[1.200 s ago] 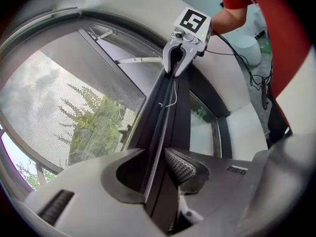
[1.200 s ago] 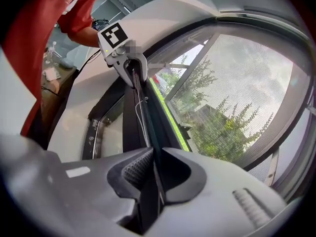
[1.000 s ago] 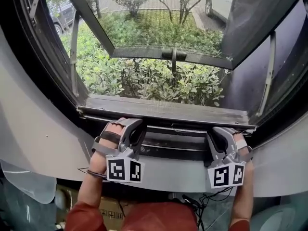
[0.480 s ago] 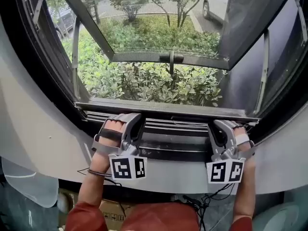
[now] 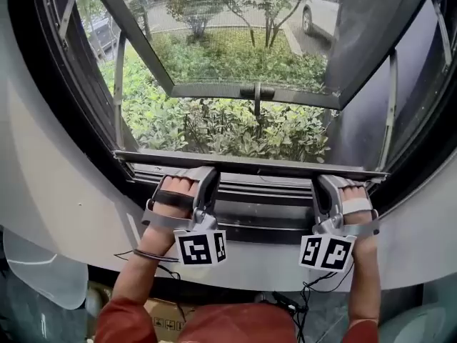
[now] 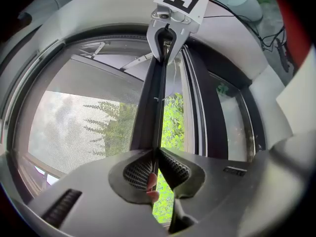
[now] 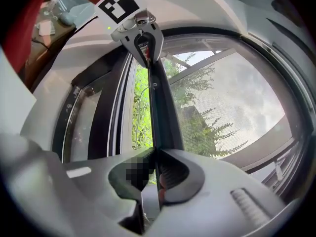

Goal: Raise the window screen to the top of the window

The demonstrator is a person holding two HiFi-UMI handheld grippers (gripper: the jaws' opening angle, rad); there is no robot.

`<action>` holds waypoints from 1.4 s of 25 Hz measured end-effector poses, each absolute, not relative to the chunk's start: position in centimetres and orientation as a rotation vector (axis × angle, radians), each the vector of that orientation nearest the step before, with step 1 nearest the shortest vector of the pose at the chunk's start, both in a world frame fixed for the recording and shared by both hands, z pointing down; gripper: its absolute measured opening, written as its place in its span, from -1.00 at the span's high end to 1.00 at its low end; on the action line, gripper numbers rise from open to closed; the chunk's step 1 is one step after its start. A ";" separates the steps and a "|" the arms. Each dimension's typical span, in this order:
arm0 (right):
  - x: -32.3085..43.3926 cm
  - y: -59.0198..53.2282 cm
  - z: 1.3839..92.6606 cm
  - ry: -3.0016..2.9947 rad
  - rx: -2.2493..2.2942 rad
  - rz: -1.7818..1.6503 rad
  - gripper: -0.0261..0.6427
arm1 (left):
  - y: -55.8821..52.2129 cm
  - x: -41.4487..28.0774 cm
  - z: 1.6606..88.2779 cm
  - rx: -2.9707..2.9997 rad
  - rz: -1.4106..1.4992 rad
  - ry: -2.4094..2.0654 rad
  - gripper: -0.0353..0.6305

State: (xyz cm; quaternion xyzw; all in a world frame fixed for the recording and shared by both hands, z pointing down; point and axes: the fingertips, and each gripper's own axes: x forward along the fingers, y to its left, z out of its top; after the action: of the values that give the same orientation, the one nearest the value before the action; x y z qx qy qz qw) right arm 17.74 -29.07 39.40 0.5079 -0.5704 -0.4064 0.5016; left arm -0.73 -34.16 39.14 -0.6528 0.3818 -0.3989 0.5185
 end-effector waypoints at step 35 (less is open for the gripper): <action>17.8 -29.1 26.2 -1.020 1.406 -1.257 0.79 | -33.9 -0.5 25.9 -1.301 -0.799 1.061 0.76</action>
State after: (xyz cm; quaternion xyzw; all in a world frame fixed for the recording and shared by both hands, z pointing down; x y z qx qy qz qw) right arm 17.85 -29.10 26.19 0.5760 -0.4176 -0.5150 0.4782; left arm -0.54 -33.89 25.95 -0.5609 0.4572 -0.3446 0.5981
